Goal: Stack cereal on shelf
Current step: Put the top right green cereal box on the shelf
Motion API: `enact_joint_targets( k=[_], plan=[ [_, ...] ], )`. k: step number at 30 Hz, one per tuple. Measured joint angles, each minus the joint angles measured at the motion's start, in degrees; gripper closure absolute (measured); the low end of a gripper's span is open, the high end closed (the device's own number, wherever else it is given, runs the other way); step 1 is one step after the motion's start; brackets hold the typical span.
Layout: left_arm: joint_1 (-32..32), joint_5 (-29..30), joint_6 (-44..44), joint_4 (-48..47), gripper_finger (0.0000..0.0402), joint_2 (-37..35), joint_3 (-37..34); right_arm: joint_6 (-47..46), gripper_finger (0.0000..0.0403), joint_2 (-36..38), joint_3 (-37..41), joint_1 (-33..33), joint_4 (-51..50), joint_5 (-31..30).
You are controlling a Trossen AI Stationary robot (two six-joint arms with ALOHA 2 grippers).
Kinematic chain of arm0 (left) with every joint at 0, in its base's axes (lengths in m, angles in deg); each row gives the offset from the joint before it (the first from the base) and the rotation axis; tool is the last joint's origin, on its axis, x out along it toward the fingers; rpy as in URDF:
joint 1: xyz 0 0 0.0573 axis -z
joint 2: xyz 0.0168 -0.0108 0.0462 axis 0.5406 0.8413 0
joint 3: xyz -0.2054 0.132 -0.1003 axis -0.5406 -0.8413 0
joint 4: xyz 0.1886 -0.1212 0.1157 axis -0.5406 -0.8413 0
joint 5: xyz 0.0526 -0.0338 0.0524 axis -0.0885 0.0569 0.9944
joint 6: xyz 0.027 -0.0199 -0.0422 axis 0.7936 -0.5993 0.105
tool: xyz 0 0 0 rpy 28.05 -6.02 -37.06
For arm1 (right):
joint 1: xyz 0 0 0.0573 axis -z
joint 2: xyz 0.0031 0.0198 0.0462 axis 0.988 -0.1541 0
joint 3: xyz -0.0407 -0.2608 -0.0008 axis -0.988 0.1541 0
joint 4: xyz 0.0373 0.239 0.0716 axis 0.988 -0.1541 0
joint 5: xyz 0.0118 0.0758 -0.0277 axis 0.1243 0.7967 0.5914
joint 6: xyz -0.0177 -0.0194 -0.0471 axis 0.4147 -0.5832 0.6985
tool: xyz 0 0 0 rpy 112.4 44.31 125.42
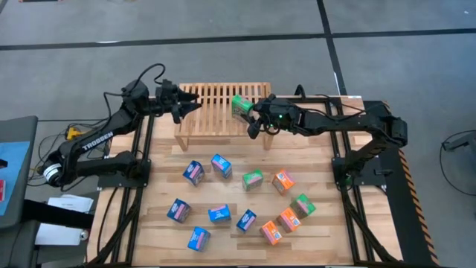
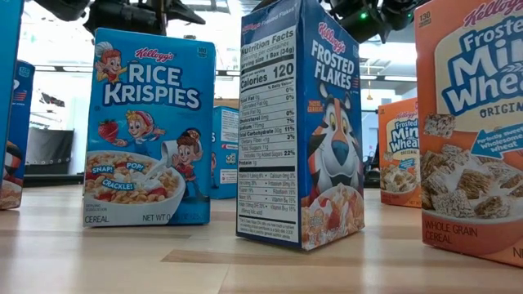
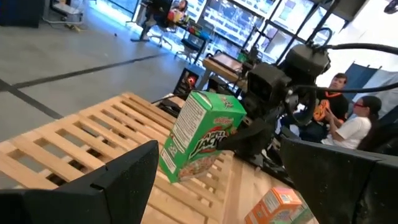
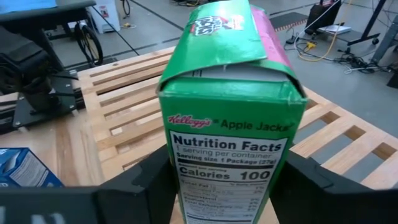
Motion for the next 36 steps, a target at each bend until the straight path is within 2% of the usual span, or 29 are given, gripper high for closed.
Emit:
enact_joint_targets(
  k=[6,11,18,22,26,31,36],
  plan=[
    [-0.21,0.22,0.27,1.59,0.0077,-0.07,0.00,0.00,0.0200,0.00,0.00,-0.04,0.02,0.00],
    [-1.21,-1.90,-1.31,1.57,0.0077,-0.07,0.00,0.14,0.0205,0.00,-0.70,-0.04,-0.72,0.00],
    [-1.92,-2.29,-2.07,1.55,0.0077,-0.07,0.00,6.49,0.0206,0.00,-4.39,0.97,-0.79,0.80],
    [-1.92,-2.79,-2.02,1.55,0.0077,-0.08,0.00,7.05,0.0207,-0.06,-6.69,4.95,-0.74,8.16],
    [-1.92,-4.72,-3.01,1.55,0.0077,-0.09,0.00,7.29,0.0207,-3.47,-10.66,8.16,-0.64,13.89],
    [-3.44,-8.56,-4.43,1.51,0.0077,-0.86,0.00,11.03,0.0207,-10.77,-20.06,10.76,-1.88,20.38],
    [-7.52,-9.27,-4.93,1.44,0.0077,-4.21,0.00,13.11,0.0207,-18.90,-29.79,13.20,-3.74,27.12]
  ],
)
